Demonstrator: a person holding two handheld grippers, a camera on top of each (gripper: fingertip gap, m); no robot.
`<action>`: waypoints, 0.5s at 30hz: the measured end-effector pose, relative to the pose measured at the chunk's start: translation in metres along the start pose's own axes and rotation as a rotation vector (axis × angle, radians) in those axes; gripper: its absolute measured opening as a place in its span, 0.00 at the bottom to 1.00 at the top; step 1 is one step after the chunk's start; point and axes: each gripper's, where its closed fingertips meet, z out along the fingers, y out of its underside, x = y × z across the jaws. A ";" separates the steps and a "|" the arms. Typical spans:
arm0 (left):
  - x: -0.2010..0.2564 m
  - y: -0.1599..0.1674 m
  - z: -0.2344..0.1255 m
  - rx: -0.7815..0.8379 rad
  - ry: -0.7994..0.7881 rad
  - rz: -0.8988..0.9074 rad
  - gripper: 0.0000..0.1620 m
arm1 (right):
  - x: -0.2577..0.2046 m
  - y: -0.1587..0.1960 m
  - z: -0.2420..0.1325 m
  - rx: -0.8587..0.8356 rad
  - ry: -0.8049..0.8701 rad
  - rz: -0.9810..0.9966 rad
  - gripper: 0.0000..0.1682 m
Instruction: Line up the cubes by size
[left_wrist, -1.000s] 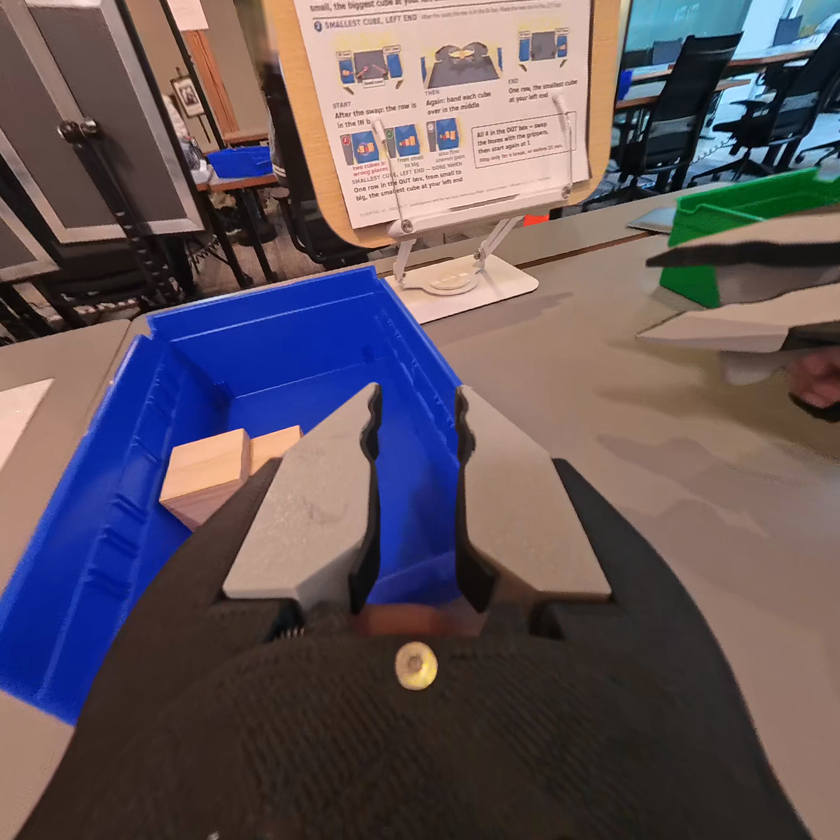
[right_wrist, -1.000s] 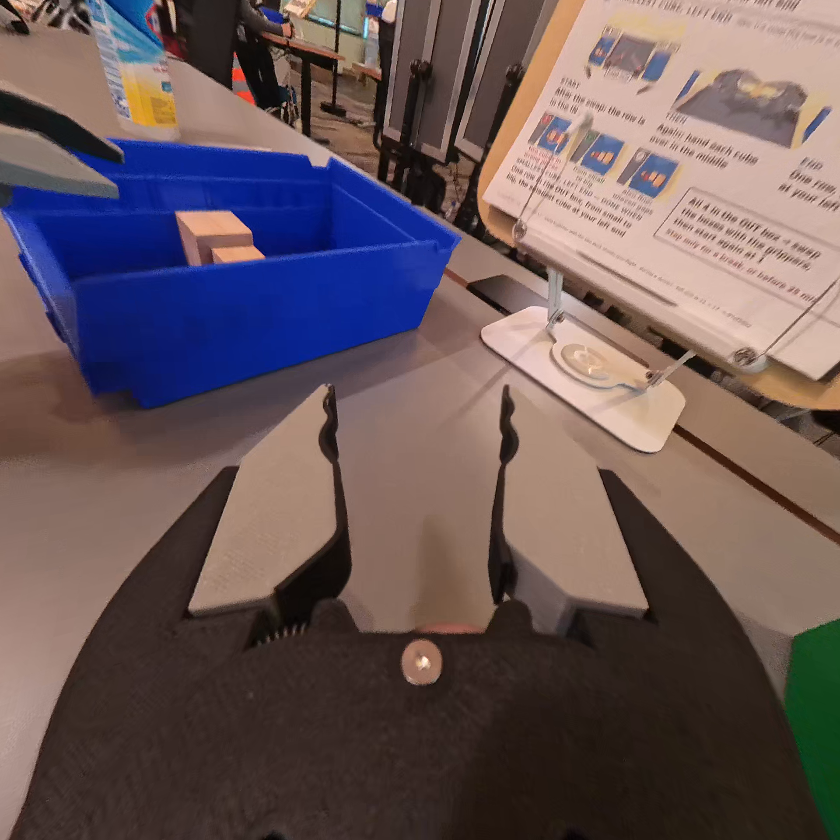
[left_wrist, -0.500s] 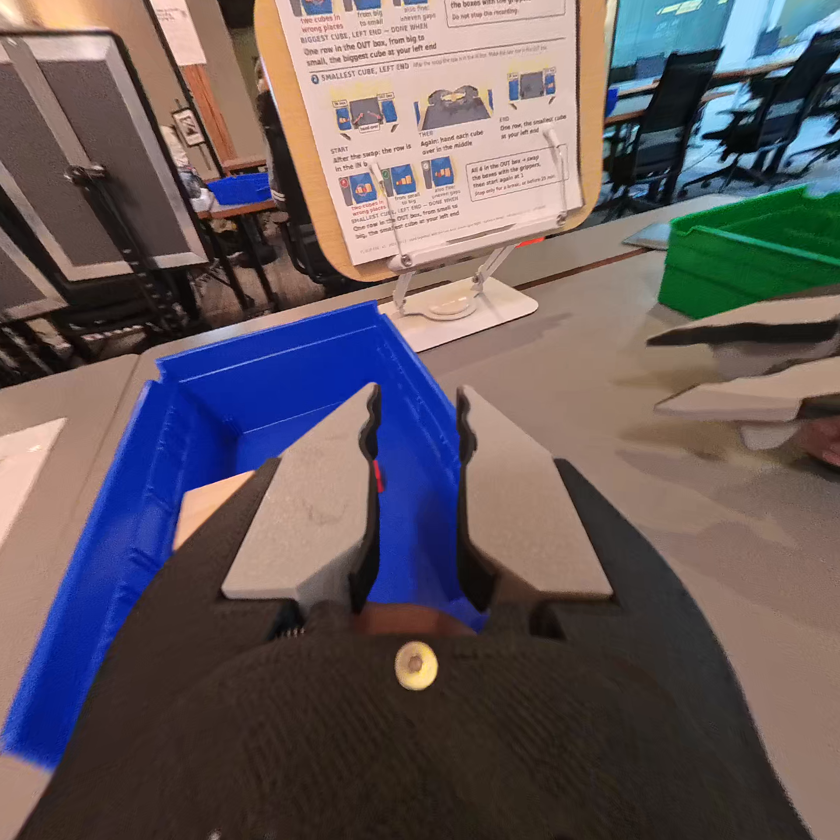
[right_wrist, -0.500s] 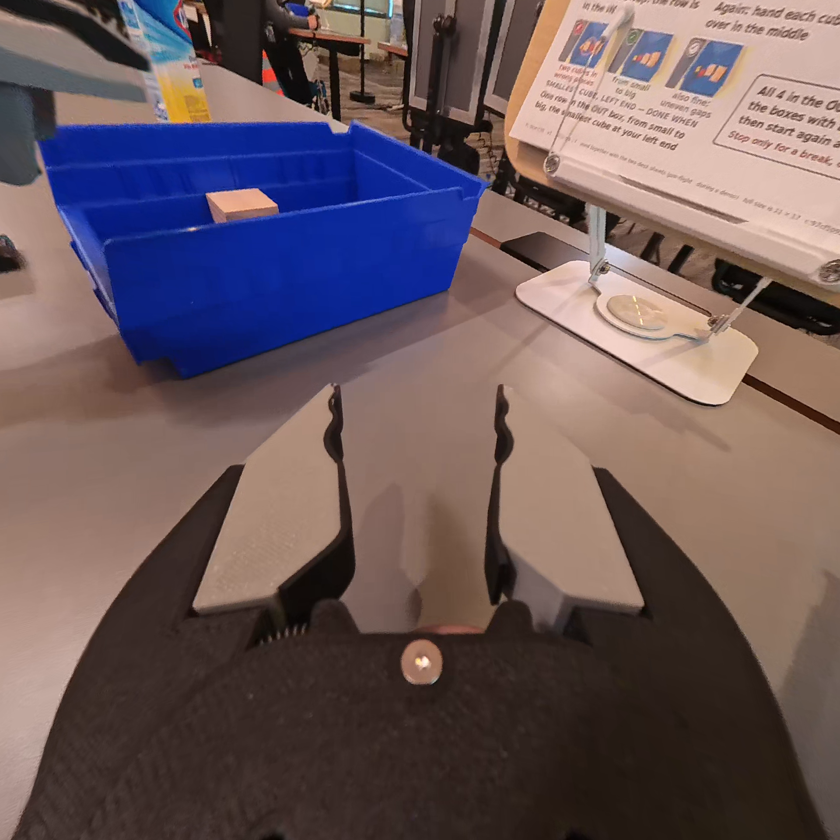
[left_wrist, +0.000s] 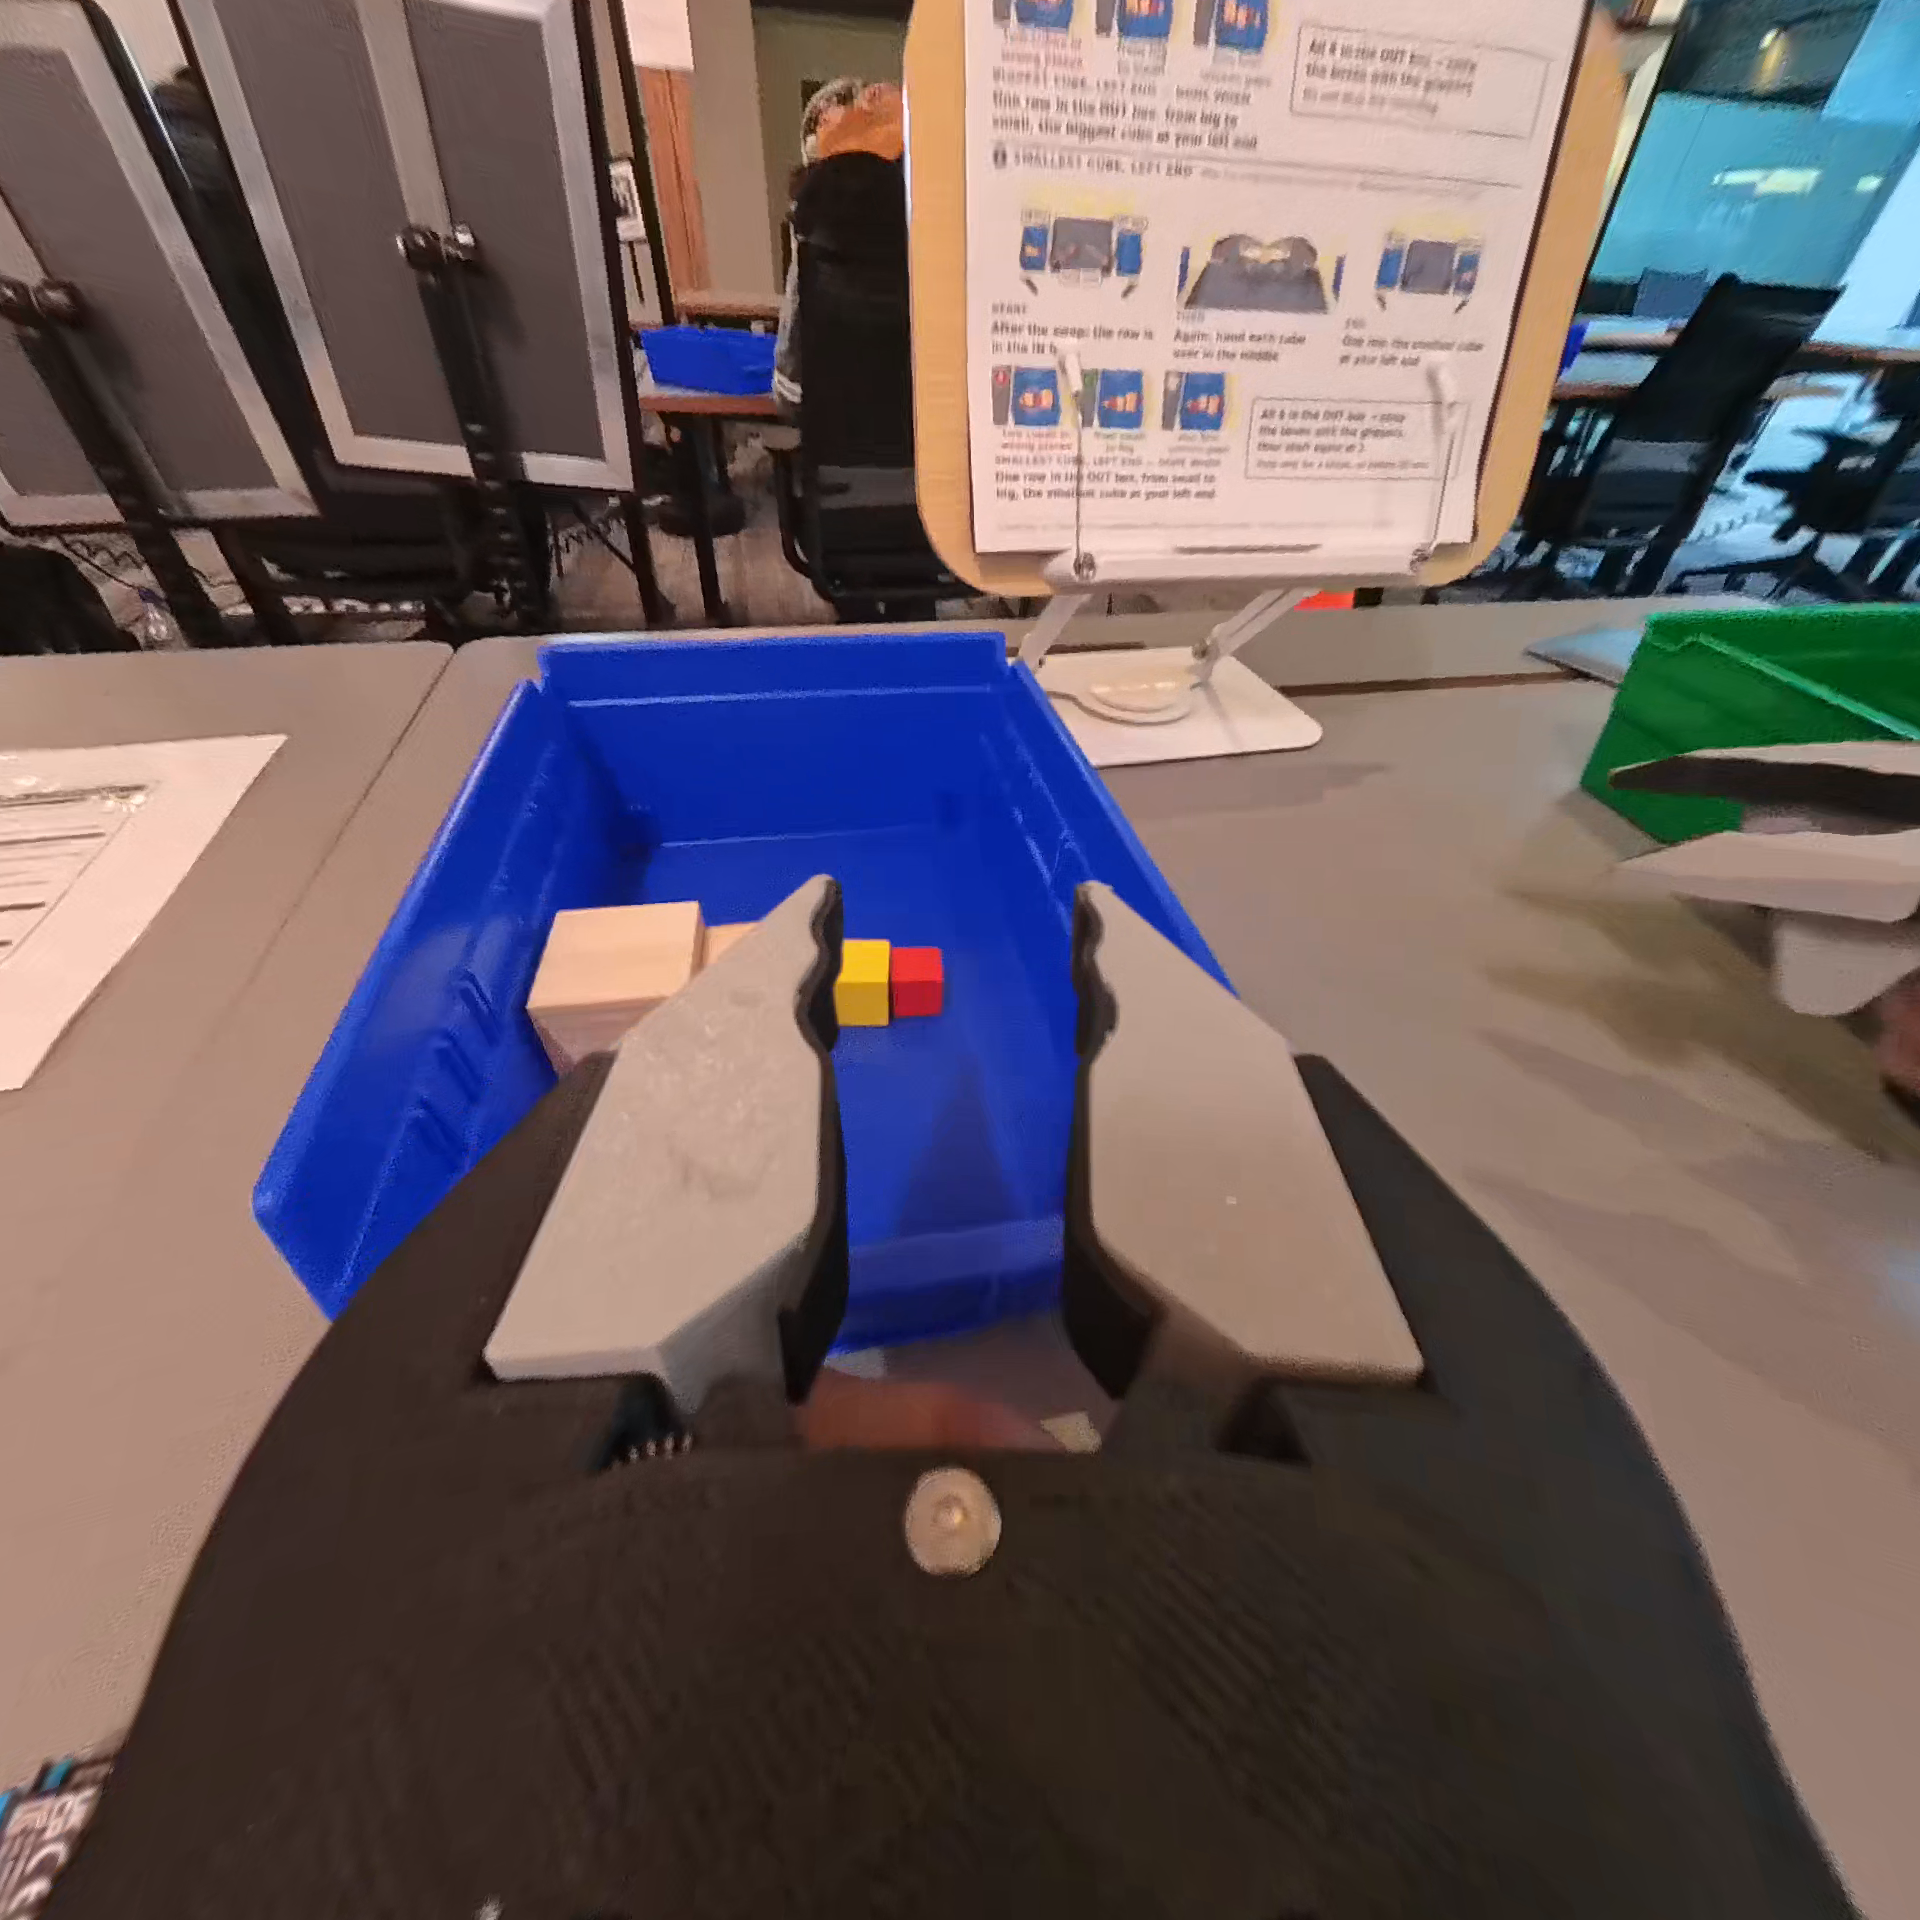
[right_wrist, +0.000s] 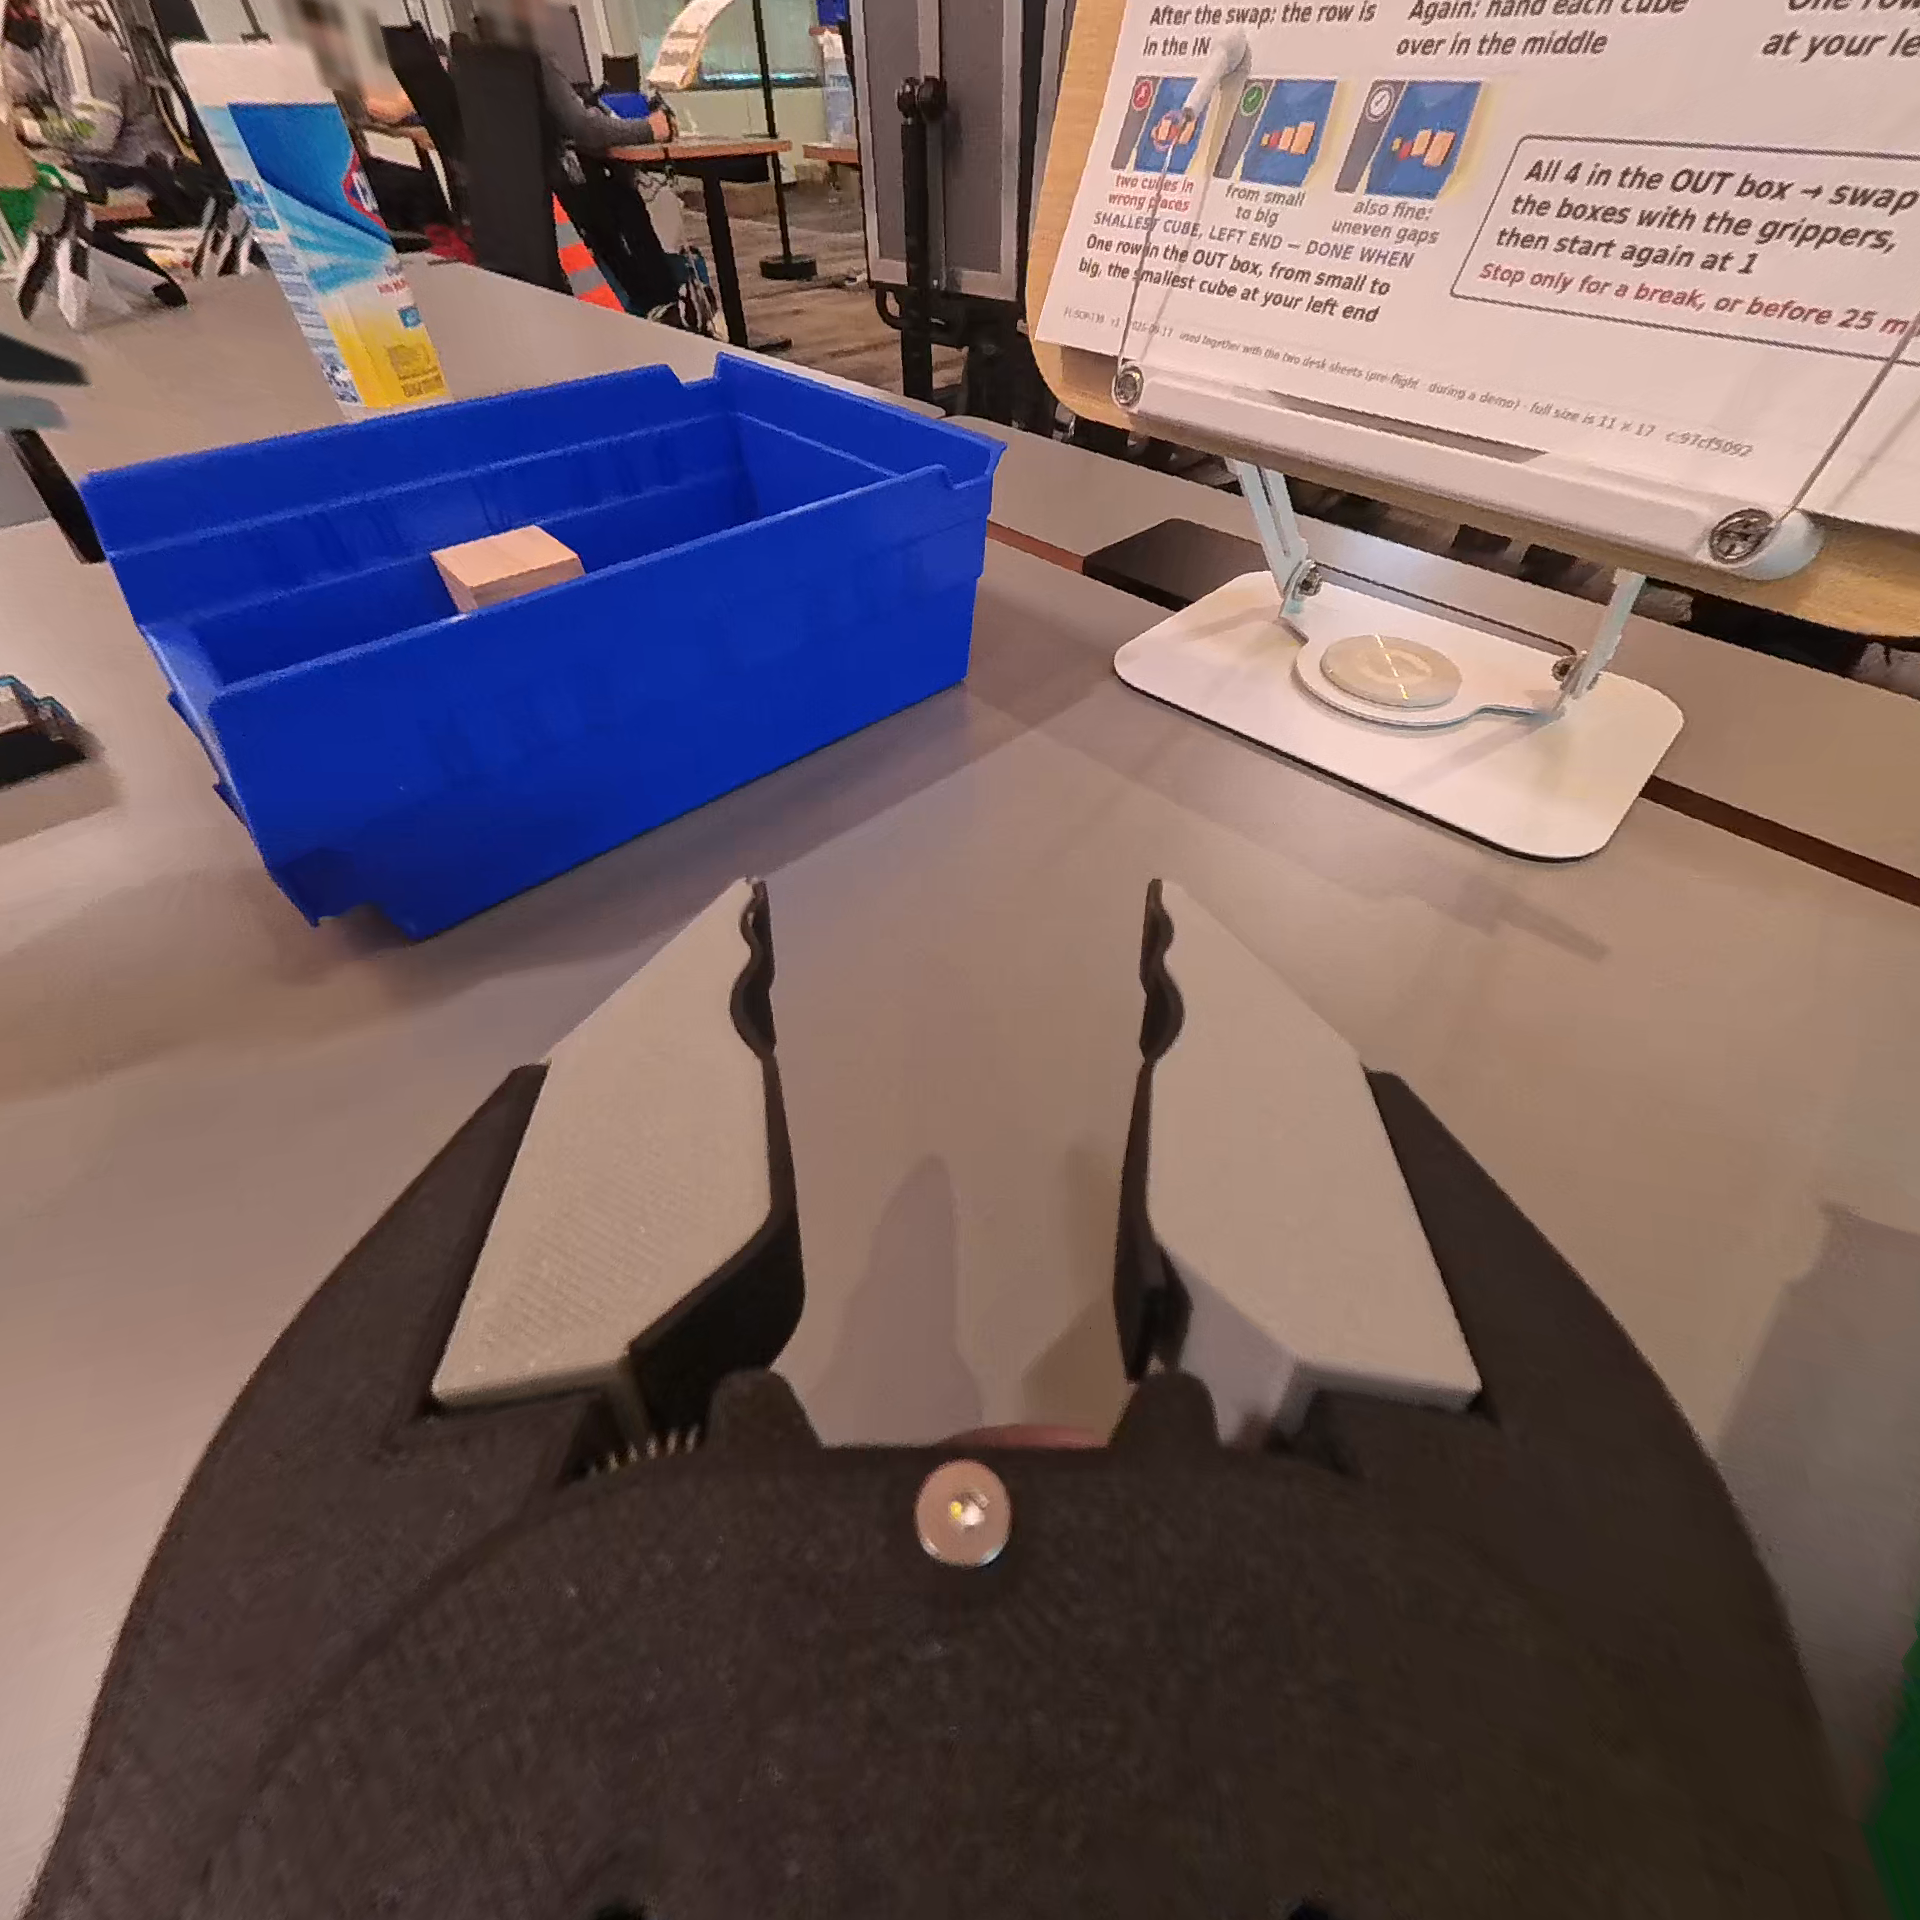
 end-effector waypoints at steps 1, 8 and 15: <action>-0.001 0.004 0.004 -0.022 -0.006 0.022 0.26 | -0.001 0.002 0.001 -0.005 -0.003 -0.001 0.41; 0.023 0.013 0.053 -0.287 0.363 0.533 0.25 | -0.020 0.020 0.011 -0.086 -0.068 -0.041 0.42; 0.013 0.067 0.093 -0.565 0.667 1.091 0.26 | -0.038 0.035 0.018 -0.148 -0.118 -0.104 0.42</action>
